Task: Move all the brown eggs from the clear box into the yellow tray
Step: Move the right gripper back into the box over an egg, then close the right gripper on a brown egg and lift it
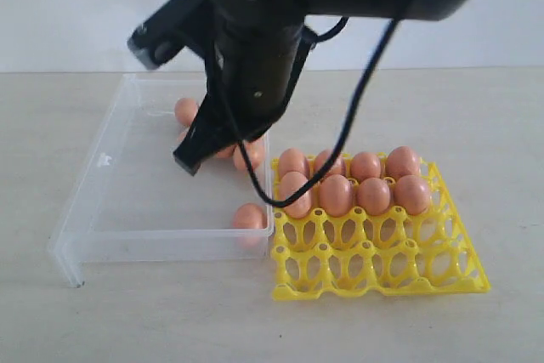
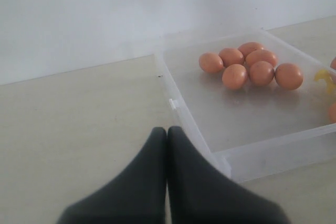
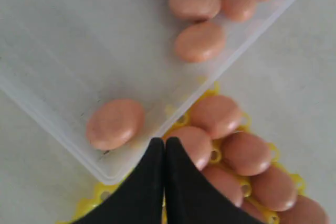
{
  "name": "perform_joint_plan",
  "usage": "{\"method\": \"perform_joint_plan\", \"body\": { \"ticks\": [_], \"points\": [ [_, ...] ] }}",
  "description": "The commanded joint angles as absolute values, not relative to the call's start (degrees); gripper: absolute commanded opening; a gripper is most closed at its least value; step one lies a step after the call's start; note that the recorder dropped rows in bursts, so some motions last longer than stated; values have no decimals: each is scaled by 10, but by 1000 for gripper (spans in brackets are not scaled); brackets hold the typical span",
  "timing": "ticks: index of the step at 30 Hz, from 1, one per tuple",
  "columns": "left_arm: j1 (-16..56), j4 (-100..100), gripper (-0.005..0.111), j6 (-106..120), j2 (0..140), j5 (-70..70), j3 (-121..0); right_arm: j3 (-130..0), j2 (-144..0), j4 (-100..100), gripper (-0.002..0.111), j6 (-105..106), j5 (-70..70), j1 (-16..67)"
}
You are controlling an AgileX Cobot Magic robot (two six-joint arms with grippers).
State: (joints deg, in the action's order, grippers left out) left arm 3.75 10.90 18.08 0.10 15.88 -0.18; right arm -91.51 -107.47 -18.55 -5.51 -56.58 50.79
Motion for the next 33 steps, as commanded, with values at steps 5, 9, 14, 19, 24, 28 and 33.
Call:
{"method": "perform_joint_plan", "body": {
  "ticks": [5,9,14,19,24,28,33],
  "points": [
    [41,113,-4,176,0,149,0,-1003,-1144,-119,0,-20,-528,509],
    [41,113,-4,176,0,149,0,-1045,-1160,-116,0,-22,-524,493],
    [41,113,-4,176,0,149,0,-1105,-1206,-41,0,-22,-562,447],
    [41,113,-4,176,0,149,0,-1130,-1235,29,0,10,-548,424],
    [41,113,-4,176,0,149,0,-1131,-1252,5,0,12,-497,424],
    [41,113,-4,176,0,149,0,-1132,-1268,0,9,14,-481,424],
    [41,113,-4,176,0,149,0,-1132,-1281,14,49,-11,-478,424]
  ]
}}
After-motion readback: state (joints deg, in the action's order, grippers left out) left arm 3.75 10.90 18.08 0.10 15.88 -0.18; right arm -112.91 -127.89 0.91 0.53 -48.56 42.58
